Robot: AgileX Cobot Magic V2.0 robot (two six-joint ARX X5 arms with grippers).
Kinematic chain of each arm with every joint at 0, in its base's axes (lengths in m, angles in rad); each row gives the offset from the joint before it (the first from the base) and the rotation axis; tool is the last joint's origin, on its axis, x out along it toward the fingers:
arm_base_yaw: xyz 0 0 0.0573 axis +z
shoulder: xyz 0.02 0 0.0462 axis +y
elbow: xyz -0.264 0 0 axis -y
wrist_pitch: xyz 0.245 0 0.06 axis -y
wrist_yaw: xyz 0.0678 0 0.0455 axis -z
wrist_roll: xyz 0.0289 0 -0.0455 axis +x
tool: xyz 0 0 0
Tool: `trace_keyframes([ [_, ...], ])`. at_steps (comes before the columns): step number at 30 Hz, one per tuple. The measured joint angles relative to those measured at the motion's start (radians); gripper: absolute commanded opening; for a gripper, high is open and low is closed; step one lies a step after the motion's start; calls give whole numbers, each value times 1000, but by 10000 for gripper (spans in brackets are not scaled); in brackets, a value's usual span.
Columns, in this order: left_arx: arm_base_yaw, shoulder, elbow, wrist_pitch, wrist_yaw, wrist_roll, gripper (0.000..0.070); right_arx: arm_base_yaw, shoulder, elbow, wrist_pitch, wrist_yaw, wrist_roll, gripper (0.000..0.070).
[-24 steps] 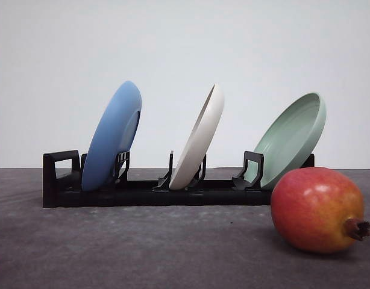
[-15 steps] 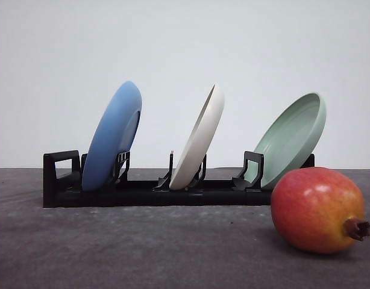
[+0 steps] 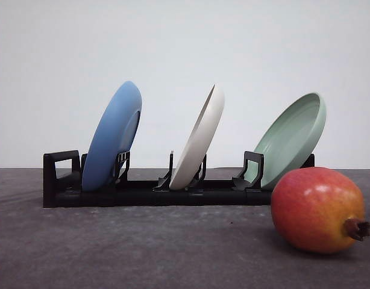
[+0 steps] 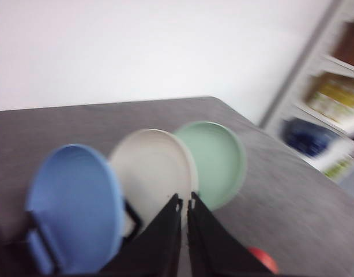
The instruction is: Place pomegranate in white plate
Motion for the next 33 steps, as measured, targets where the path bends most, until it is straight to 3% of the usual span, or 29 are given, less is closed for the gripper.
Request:
trace_keyframes([
  [4,-30,35,30,-33,65,27,0,0,15,12,0,-12,-20,0],
  [12,-59,37,30,-41,67,43,4,0,14,12,-1,-13,-31,23],
  [15,-59,41,30,-41,67,43,125,0,14,12,-1,-12,-32,190],
  [18,-59,46,30,-41,67,43,370,0,14,12,-1,-12,-33,482],
  [20,-59,50,30,-41,67,43,547,0,14,12,-1,-12,-33,585],
  [21,-59,52,30,-42,67,43,603,0,14,12,-1,-12,-33,596],
  [23,-60,56,30,-42,66,43,635,0,14,12,-1,-12,-33,596],
  [33,-106,104,30,-31,35,42,624,0,14,12,-1,-12,-32,596],
])
